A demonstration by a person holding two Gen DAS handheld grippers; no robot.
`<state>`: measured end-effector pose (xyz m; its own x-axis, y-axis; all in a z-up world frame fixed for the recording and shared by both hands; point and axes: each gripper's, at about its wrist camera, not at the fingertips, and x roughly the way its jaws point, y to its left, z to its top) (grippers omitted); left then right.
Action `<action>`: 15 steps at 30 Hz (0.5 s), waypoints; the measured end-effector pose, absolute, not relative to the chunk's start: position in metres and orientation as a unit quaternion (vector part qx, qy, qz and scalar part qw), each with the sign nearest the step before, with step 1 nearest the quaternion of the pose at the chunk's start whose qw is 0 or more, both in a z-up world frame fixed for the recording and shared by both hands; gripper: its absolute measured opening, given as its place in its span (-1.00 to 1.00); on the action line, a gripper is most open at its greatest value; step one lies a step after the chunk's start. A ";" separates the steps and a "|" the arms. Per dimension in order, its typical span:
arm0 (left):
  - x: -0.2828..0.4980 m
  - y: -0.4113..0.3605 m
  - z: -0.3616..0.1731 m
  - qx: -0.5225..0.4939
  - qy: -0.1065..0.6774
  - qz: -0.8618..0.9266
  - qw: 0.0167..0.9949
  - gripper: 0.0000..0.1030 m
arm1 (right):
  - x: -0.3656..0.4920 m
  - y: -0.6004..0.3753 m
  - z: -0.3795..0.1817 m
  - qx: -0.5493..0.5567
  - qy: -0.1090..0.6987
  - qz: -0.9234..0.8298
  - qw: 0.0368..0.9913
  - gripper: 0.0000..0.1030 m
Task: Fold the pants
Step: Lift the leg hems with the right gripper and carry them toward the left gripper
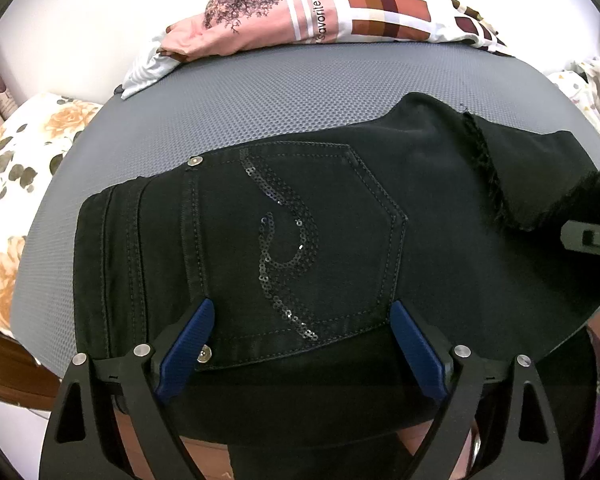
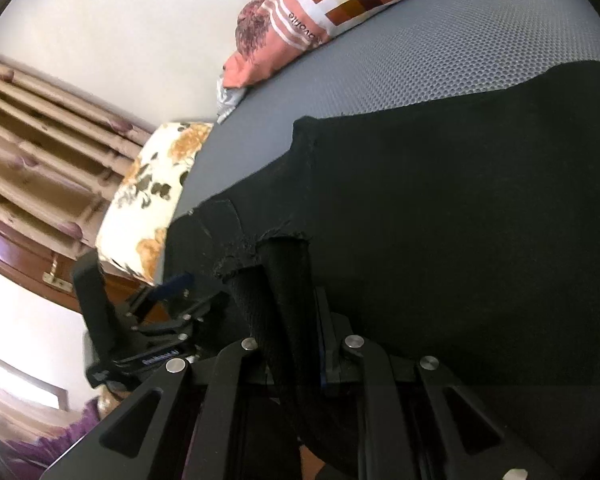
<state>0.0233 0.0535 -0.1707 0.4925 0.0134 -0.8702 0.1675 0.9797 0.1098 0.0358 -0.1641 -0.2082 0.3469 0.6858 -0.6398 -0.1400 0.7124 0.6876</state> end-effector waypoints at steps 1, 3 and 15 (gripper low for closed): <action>0.024 0.053 -0.171 0.090 0.502 -0.045 0.859 0.74 | 0.035 -0.163 -0.209 0.265 0.507 0.266 0.776 -0.77; 0.024 0.053 -0.172 0.089 0.502 -0.045 0.859 0.74 | 0.034 -0.161 -0.210 0.257 0.508 0.266 0.778 -0.77; 0.024 0.053 -0.171 0.089 0.502 -0.045 0.859 0.75 | 0.027 -0.140 -0.210 0.189 0.508 0.278 0.793 -0.73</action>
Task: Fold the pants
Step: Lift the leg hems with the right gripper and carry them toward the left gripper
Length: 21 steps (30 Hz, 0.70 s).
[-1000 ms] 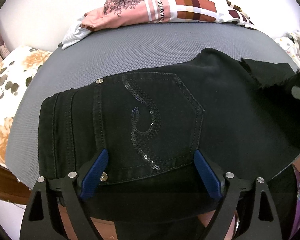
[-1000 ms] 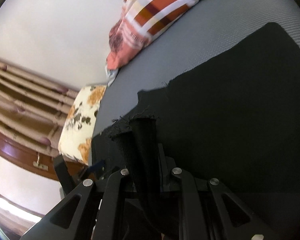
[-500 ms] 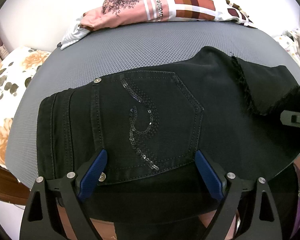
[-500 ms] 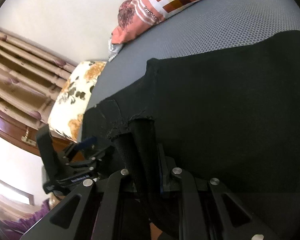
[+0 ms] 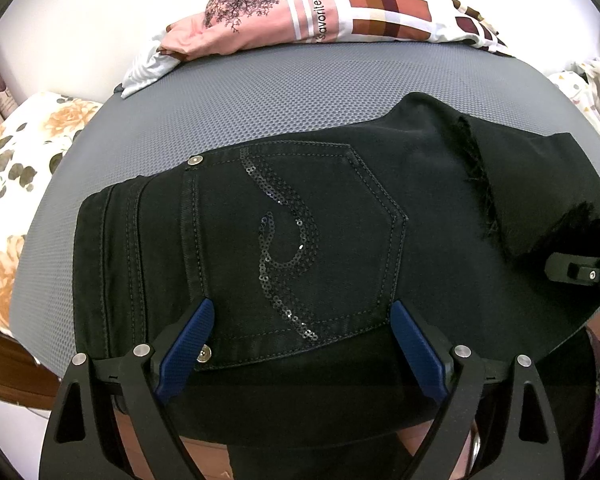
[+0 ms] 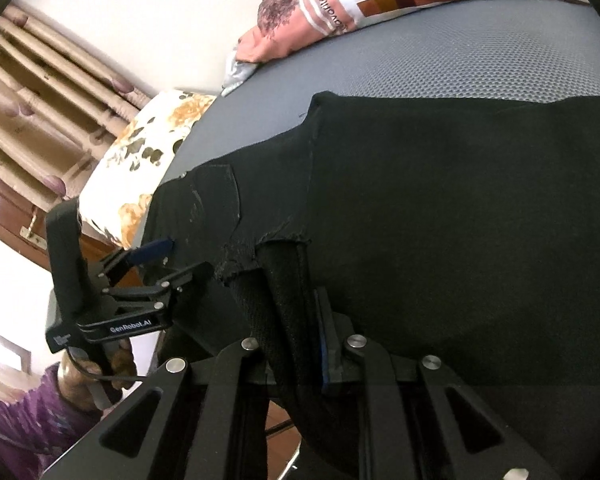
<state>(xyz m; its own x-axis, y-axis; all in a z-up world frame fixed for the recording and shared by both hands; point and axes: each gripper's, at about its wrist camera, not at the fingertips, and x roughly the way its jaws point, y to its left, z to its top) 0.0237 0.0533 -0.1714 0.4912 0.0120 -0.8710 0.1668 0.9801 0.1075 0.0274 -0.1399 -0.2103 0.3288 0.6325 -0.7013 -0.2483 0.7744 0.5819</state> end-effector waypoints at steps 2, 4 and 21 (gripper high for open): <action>0.024 0.053 -0.171 0.089 0.502 -0.045 0.859 0.75 | 0.027 -0.139 -0.211 0.188 0.508 0.280 0.793 -0.71; 0.024 0.053 -0.171 0.089 0.502 -0.045 0.859 0.75 | 0.027 -0.139 -0.212 0.189 0.510 0.284 0.790 -0.64; 0.023 0.052 -0.173 0.086 0.503 -0.046 0.859 0.75 | 0.008 -0.171 -0.191 0.281 0.468 0.339 0.766 -0.05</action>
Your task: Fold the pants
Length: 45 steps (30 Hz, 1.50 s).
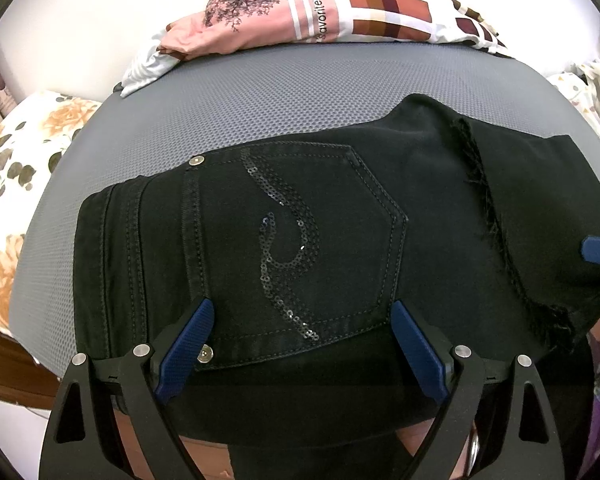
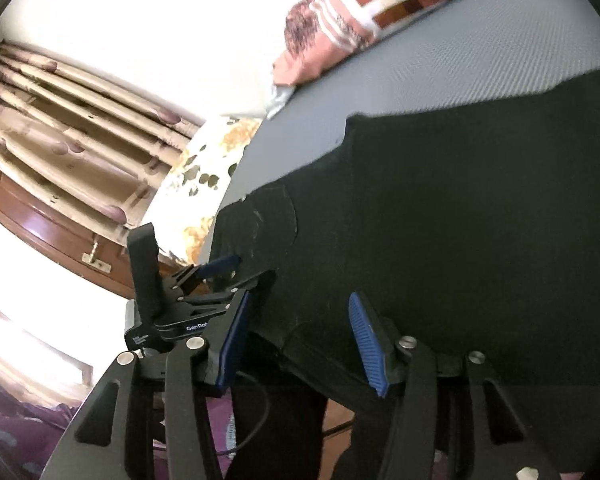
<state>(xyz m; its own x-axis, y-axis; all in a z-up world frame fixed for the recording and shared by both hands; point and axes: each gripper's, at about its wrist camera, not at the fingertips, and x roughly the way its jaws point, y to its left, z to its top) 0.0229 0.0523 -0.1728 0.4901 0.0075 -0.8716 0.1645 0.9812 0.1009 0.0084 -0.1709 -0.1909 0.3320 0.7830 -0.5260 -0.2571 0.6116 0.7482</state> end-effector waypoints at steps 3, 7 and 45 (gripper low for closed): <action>0.023 0.052 -0.172 0.086 0.503 -0.046 0.859 0.75 | 0.006 -0.162 -0.188 0.239 0.472 0.334 0.780 -0.31; 0.023 0.052 -0.172 0.086 0.502 -0.045 0.860 0.75 | 0.000 -0.129 -0.195 0.156 0.491 0.336 0.789 -0.47; -0.013 0.284 -0.195 -0.413 0.523 -0.117 0.737 0.74 | 0.011 -0.179 -0.216 0.272 0.480 0.262 0.791 -0.10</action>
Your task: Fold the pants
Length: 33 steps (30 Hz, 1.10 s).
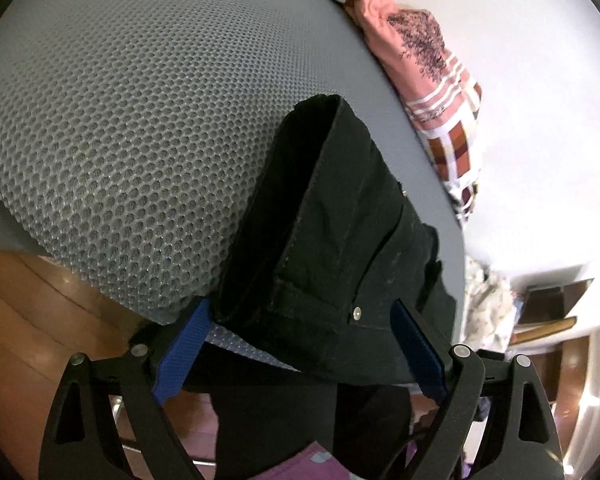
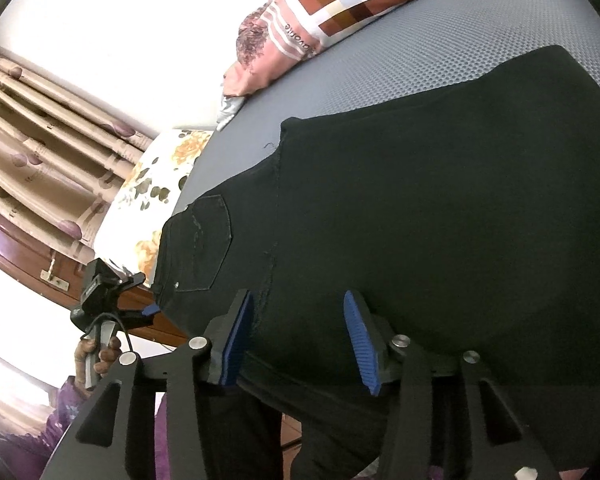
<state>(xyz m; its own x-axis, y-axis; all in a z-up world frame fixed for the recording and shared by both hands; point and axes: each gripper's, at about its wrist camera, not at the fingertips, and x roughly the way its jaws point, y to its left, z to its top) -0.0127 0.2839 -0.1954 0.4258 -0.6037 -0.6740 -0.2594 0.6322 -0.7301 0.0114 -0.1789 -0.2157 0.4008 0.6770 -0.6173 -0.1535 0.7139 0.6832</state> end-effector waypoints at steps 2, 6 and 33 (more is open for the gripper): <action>-0.017 0.290 -0.199 -0.434 0.513 -0.122 0.731 0.74 | 0.011 -0.178 -0.215 0.271 0.480 0.264 0.792 -0.06; -0.026 0.297 -0.209 -0.487 0.501 -0.134 0.703 0.74 | 0.012 -0.176 -0.214 0.269 0.480 0.266 0.792 -0.02; -0.022 0.269 -0.211 -0.490 0.448 -0.169 0.728 0.74 | 0.014 -0.172 -0.213 0.276 0.473 0.276 0.790 0.13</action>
<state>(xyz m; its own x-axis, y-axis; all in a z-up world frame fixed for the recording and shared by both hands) -0.0224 0.2691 -0.2108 0.5421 -0.6849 -0.4869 -0.1935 0.4620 -0.8655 0.0140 -0.1722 -0.2131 0.4000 0.6974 -0.5946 -0.1759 0.6951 0.6970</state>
